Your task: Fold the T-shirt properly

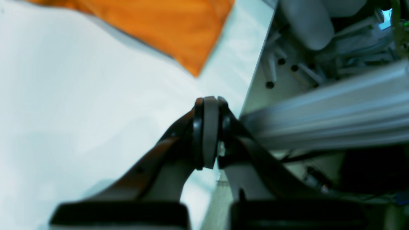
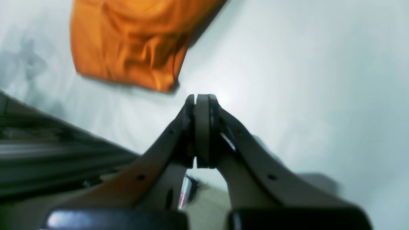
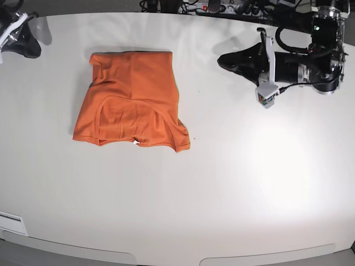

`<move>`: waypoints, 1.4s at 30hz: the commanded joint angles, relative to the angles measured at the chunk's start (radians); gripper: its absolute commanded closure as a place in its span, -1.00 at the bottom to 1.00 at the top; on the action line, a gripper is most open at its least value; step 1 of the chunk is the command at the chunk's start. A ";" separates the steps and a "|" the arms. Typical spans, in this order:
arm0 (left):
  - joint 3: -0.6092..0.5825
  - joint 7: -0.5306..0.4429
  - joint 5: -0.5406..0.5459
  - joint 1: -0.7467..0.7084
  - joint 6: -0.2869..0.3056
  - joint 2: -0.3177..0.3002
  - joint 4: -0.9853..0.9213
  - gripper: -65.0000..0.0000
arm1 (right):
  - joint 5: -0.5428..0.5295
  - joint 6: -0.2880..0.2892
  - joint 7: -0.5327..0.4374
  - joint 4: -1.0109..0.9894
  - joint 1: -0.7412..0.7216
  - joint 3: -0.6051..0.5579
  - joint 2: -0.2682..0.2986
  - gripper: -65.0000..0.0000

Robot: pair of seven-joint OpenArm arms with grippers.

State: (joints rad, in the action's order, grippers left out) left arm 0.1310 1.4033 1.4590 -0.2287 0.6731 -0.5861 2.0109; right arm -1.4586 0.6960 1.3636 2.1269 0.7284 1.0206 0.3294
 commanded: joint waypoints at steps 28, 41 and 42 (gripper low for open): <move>0.444 -0.007 -0.065 -1.080 -0.011 0.067 0.227 1.00 | -0.025 0.002 0.033 -0.257 0.489 -0.299 -0.176 1.00; 0.069 -0.312 -0.523 -0.736 -0.111 0.091 -0.286 1.00 | 0.556 0.002 -0.450 -0.620 0.217 -0.643 -0.074 1.00; 0.040 -0.338 -0.555 -0.686 -0.122 0.095 -0.347 1.00 | 0.590 0.002 -0.489 -0.648 0.187 -0.661 -0.066 1.00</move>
State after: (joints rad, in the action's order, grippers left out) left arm 0.1646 1.0668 0.8860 -0.8970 0.5480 -0.4835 1.6482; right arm -0.8539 0.6914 0.8711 1.4658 0.8970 0.3531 0.2523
